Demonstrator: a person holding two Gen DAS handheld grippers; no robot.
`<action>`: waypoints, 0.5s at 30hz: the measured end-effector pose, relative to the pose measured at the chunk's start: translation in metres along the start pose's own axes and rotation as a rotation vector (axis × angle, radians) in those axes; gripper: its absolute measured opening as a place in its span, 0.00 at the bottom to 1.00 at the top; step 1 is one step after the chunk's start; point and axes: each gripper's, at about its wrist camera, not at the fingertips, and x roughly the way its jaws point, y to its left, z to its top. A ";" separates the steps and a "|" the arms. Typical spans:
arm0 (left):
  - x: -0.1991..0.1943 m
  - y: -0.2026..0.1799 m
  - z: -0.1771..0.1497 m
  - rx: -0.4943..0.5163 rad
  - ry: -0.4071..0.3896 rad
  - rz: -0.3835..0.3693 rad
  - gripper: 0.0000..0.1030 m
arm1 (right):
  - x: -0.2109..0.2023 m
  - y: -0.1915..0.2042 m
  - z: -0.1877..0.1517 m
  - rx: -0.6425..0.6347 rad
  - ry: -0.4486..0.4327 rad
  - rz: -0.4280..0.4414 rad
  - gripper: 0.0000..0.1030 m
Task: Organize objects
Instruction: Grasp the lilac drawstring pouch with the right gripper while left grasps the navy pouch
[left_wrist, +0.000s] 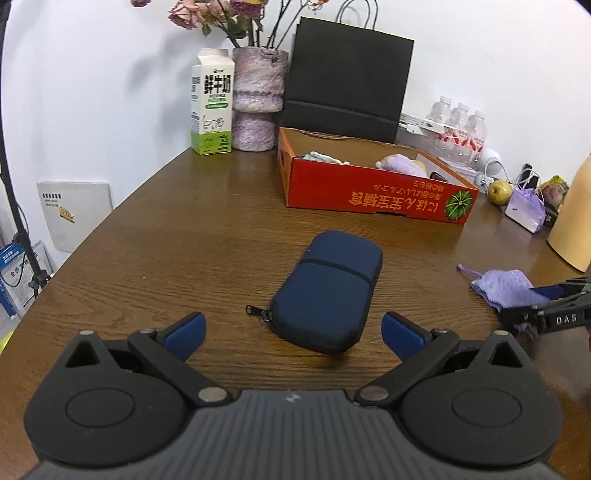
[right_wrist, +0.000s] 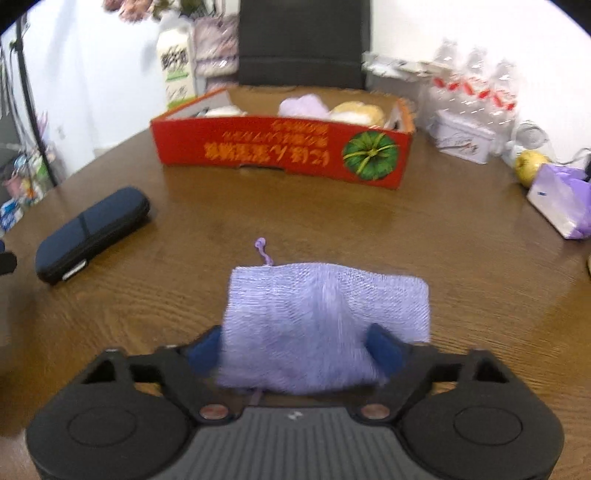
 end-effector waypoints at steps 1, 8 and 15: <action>0.001 -0.001 0.000 0.005 0.001 -0.004 1.00 | -0.002 -0.003 -0.001 0.005 -0.014 -0.006 0.60; 0.037 -0.020 0.021 0.115 0.079 -0.026 1.00 | -0.004 -0.007 -0.012 0.035 -0.118 -0.060 0.21; 0.094 -0.039 0.038 0.210 0.222 0.027 1.00 | -0.003 0.000 -0.018 0.011 -0.169 -0.082 0.19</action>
